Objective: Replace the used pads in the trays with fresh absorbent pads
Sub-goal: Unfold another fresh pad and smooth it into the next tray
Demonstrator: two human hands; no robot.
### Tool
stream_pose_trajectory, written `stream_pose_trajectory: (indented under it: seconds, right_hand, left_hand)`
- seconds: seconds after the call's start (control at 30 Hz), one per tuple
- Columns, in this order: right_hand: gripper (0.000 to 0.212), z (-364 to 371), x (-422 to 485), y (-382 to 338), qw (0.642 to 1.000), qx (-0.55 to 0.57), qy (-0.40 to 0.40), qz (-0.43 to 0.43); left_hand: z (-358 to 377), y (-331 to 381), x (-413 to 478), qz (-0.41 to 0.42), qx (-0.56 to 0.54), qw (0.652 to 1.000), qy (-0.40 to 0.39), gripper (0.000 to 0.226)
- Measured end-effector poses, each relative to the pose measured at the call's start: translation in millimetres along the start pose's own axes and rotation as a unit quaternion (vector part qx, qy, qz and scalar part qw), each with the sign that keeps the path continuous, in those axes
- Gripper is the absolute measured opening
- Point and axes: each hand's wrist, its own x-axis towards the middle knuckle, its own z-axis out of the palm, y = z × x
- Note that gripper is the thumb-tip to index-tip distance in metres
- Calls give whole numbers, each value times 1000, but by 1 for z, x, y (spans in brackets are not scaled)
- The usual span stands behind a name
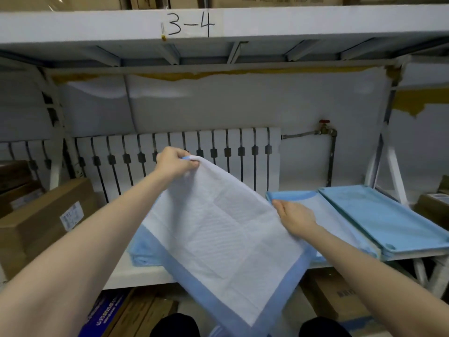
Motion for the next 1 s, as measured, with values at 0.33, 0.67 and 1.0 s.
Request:
stream_pose_trajectory:
  seconds: [0.33, 0.67, 1.0]
  right_hand:
    - [12, -9, -16, -102, 969, 210, 66, -115]
    - [25, -17, -18, -96, 972, 148, -127, -128]
    - [36, -8, -43, -91, 812, 8, -581, -58]
  left_hand:
    - [-20, 45, 0, 88, 17, 994, 66, 29]
    - [-87, 63, -8, 163, 178, 925, 293, 12]
    - [-45, 35, 2, 91, 208, 971, 70, 12]
